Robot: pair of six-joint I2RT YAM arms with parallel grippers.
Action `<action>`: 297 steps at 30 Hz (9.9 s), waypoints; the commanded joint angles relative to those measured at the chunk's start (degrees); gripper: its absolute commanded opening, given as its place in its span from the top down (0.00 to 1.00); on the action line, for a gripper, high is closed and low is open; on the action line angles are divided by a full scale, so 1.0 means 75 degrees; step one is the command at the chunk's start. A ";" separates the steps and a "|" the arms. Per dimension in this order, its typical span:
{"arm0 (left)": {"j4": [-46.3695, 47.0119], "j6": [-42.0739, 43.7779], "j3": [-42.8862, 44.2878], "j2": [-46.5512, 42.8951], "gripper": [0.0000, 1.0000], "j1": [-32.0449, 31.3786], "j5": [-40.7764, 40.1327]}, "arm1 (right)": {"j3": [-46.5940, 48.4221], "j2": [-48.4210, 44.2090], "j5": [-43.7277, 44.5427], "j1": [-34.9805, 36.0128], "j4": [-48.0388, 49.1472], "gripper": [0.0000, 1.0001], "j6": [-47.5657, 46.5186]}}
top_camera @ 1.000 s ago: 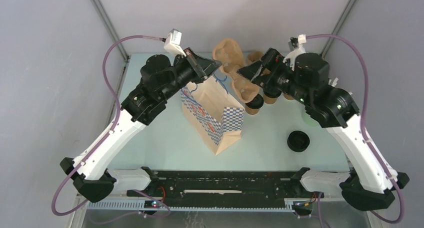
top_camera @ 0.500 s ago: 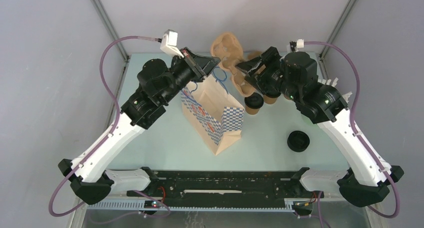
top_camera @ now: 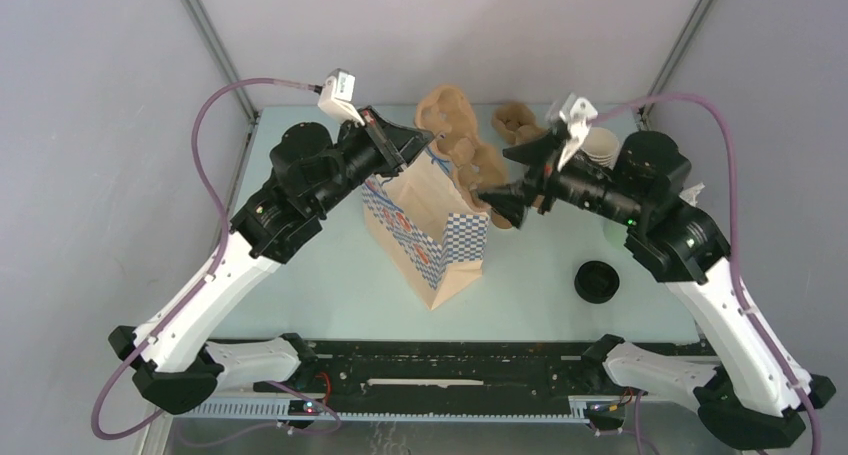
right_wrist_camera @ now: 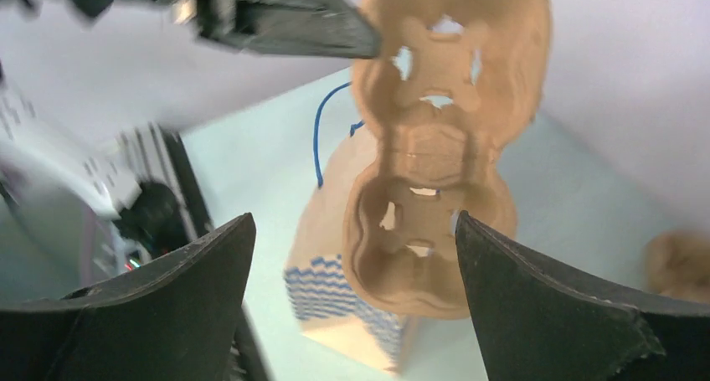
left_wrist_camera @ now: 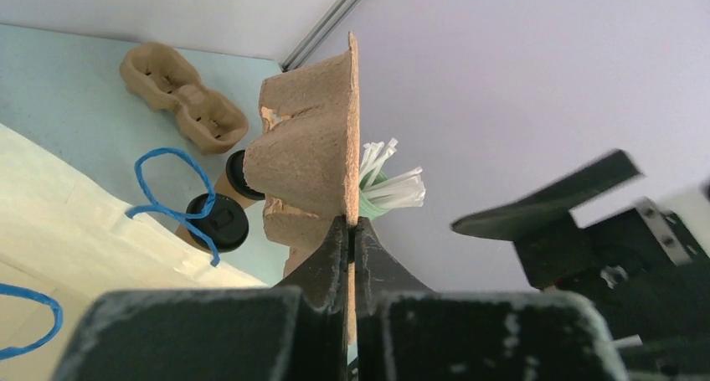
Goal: Pack the takeout coffee
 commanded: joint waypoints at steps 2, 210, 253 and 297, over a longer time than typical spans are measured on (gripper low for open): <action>-0.0599 0.0390 0.0577 -0.0145 1.00 -0.0036 0.0391 | -0.0008 -0.0110 -0.2898 -0.0640 -0.0313 0.05 -0.5509; 0.4573 -0.2462 -0.5501 -0.2830 1.00 0.3948 0.5530 | -0.1084 0.3606 0.0925 0.2313 -0.0262 0.55 -0.3485; -0.0710 0.0553 -0.4308 -0.4144 1.00 0.4248 0.3618 | 0.0953 0.4889 0.0882 0.2621 -0.1588 0.26 -0.3606; -0.7666 0.0945 0.2072 0.0524 0.00 0.0865 -0.2853 | 0.4007 0.5266 0.3984 0.2018 -0.4811 0.36 0.2043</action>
